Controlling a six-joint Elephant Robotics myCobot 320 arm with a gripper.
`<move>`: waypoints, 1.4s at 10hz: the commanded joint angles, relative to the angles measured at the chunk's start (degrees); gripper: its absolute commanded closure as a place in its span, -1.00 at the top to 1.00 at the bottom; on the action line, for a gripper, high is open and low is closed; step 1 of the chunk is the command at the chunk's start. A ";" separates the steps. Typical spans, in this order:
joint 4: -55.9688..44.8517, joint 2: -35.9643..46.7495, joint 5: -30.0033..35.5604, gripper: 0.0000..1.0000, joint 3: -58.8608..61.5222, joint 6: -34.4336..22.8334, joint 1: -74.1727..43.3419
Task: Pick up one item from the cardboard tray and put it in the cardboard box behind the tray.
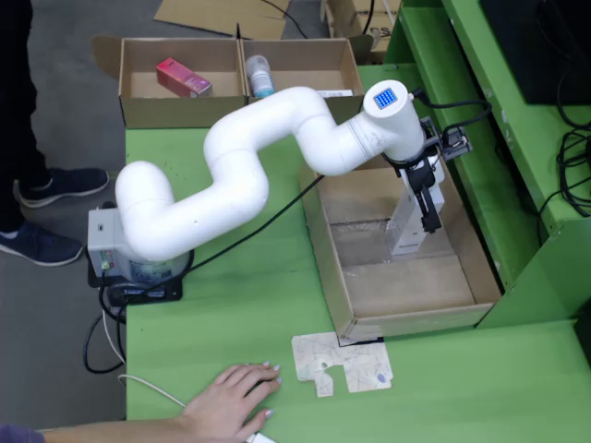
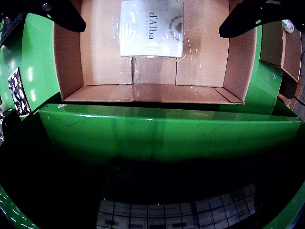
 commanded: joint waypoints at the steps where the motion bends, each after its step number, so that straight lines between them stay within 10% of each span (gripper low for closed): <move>1: 4.48 -0.27 -1.49 1.00 1.49 0.16 0.59; 14: -6.82 4.15 1.46 1.00 1.49 0.22 -0.60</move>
